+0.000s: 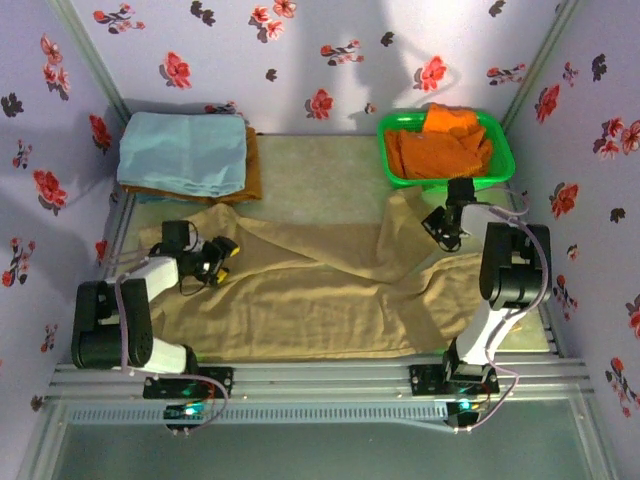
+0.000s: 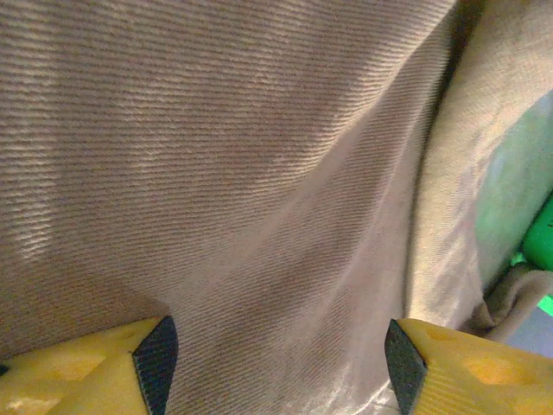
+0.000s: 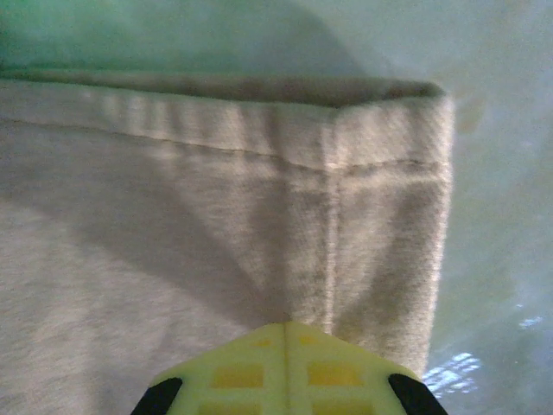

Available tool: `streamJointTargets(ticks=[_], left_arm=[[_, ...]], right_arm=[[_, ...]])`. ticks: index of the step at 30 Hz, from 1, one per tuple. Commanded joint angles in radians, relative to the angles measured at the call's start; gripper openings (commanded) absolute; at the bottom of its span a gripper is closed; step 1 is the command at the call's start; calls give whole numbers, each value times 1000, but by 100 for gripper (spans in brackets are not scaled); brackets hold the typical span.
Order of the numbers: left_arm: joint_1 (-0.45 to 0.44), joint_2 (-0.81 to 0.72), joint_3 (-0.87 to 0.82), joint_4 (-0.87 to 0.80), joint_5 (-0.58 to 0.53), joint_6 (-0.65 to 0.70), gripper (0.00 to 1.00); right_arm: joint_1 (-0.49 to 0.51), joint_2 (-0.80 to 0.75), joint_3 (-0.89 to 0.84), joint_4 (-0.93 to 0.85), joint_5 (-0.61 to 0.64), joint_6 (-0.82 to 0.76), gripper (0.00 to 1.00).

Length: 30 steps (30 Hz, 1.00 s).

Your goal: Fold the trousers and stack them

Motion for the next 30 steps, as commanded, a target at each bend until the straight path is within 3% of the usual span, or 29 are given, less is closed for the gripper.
streamJointTargets(ticks=[1,12,16,20,24,27,30], left_arm=[[-7,19,-43,119,24,-54,70],[-11,54,-80,196,88,-74,72],[-6,12,-106,138,87,-33,72],[30,-55,-130,54,74,7,72],[53,-128,-98,-9,49,-9,72],[15,-180,-22,-100,-3,5,72],[-67,-209,76,-214,-115,41,72]], right_arm=[[-43,-13,-24,-58,68,40,0],[-313,-224,-240,-59,67,55,0],[-386,-310,-279,-67,69,56,0],[-401,-316,-247,-59,-34,41,0],[-320,-394,-222,-68,-75,56,0],[-144,-475,-208,-52,-36,48,0],[46,-448,-153,-57,11,38,0]])
